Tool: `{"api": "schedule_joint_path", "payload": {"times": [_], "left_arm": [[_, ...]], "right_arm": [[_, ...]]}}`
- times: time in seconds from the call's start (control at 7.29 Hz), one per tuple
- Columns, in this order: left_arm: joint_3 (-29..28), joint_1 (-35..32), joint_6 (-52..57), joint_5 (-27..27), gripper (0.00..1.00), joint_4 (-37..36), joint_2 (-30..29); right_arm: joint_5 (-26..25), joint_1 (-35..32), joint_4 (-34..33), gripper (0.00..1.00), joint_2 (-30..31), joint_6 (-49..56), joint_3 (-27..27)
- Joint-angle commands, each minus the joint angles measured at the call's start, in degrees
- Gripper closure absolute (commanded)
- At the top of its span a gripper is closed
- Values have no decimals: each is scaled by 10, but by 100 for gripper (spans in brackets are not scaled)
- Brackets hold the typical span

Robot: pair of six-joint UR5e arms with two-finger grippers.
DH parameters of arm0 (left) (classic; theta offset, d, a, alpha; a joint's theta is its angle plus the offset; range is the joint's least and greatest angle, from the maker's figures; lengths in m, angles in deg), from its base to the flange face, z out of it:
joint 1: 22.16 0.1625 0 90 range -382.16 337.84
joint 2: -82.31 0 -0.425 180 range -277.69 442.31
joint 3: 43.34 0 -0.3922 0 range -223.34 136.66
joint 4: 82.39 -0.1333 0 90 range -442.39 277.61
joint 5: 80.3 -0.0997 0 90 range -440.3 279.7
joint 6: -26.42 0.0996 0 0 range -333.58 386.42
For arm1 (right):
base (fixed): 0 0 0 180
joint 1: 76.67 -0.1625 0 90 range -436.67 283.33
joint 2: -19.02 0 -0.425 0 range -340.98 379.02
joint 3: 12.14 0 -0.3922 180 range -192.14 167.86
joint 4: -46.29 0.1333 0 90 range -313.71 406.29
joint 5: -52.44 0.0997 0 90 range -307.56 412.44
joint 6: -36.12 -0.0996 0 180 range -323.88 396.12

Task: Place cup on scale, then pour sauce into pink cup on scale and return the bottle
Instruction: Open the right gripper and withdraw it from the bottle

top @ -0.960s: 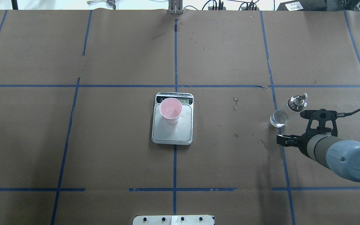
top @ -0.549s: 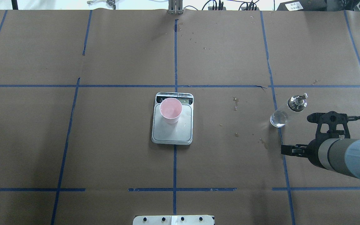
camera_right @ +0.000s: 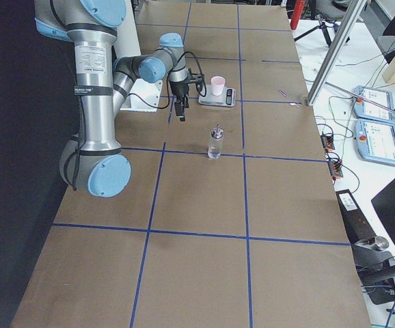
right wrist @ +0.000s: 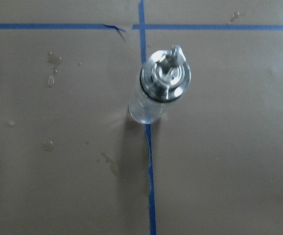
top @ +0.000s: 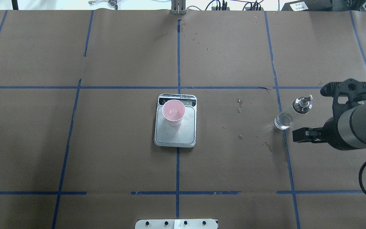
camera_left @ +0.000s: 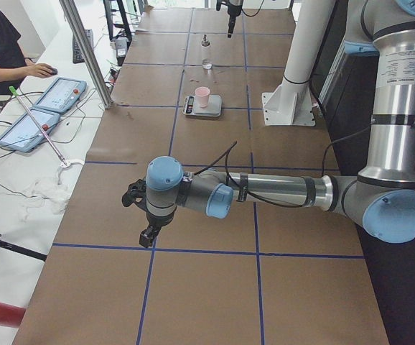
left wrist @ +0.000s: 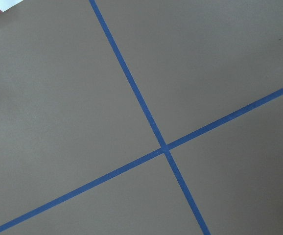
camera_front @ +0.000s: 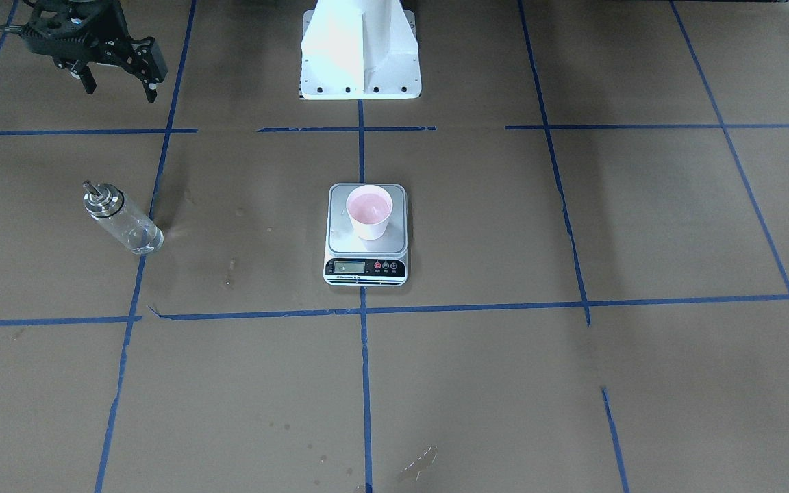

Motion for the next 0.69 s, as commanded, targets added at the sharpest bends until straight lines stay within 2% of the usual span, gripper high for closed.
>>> {"api": "schedule_joint_path", "payload": {"times": [0.0, 0.14, 0.55], "left_arm": [[1, 0, 0, 0, 0, 0, 0], [1, 0, 0, 1, 0, 0, 0], [2, 1, 0, 3, 0, 1, -1]], "right_arm": [[55, -132, -91, 0, -72, 191, 33], [132, -229, -87, 0, -73, 302, 83], [256, -399, -62, 0, -58, 548, 209]]}}
